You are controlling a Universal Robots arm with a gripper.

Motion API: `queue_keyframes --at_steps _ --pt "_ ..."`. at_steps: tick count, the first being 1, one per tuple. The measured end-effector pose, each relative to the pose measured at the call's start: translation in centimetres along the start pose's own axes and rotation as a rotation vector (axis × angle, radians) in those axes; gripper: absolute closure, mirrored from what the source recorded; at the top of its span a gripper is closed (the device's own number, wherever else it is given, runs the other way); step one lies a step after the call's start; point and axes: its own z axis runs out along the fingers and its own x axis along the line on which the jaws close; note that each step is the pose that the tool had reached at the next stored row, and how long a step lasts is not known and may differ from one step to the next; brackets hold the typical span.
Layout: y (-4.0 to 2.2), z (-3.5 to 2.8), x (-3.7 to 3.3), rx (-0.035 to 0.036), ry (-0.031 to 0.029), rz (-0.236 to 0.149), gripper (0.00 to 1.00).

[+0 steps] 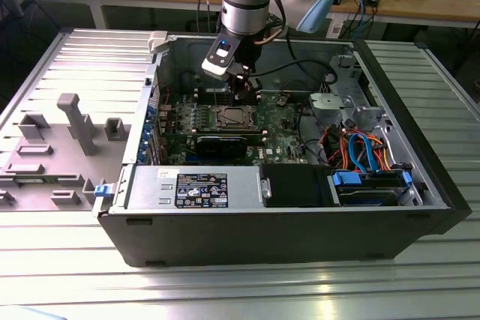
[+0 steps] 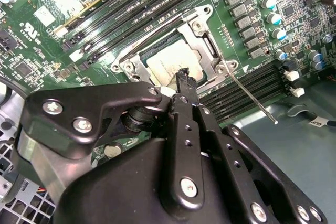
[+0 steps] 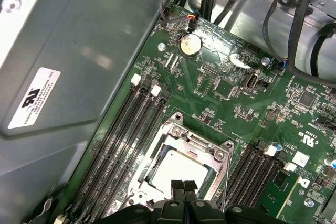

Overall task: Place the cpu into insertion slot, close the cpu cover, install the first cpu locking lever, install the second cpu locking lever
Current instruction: 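Install the first cpu locking lever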

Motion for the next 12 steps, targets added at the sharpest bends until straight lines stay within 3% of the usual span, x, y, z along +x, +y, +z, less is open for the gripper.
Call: queue_keyframes --at_steps 12 --pt "0.0 0.0 0.0 0.0001 -0.0002 -0.016 0.89"
